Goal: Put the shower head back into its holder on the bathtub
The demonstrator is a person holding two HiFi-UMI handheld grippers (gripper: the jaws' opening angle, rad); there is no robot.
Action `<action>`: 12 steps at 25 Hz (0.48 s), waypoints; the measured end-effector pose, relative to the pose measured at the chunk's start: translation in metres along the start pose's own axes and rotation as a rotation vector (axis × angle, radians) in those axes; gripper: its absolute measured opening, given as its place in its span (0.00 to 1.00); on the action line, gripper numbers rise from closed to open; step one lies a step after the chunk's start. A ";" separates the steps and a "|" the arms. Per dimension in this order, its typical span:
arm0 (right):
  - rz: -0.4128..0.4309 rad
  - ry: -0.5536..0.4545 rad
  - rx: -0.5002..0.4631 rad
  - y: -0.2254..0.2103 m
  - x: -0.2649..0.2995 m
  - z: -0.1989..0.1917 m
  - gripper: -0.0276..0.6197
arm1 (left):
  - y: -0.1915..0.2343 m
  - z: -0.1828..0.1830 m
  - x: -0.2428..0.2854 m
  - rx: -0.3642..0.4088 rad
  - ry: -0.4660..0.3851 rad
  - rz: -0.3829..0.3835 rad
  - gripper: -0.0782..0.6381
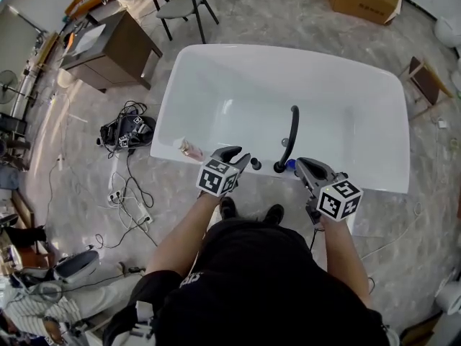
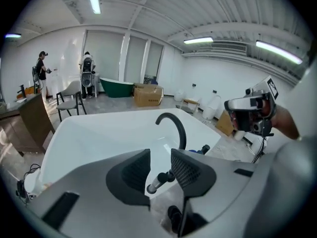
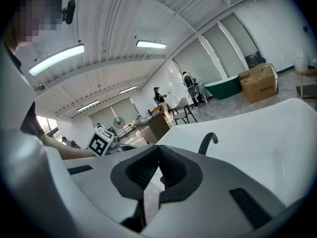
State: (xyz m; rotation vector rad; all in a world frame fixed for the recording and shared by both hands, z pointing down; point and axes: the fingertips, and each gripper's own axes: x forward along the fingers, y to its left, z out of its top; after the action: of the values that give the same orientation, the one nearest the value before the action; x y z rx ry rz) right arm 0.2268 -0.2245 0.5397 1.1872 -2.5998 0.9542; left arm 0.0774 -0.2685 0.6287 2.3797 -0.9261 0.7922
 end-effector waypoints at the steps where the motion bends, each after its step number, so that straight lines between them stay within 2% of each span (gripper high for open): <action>1: -0.018 -0.021 -0.014 -0.001 0.001 0.009 0.07 | 0.007 0.006 -0.009 -0.015 -0.024 0.005 0.30; 7: -0.098 -0.113 -0.084 0.010 0.003 0.054 0.07 | 0.056 0.037 -0.078 -0.053 -0.154 0.051 0.30; 12: -0.114 -0.194 -0.125 0.042 -0.005 0.084 0.06 | 0.083 0.073 -0.129 -0.029 -0.277 0.089 0.29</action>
State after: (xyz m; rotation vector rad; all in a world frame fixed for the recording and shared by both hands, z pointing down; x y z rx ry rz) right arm 0.2118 -0.2502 0.4505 1.4419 -2.6556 0.6750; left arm -0.0350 -0.3092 0.5080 2.4772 -1.1514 0.4825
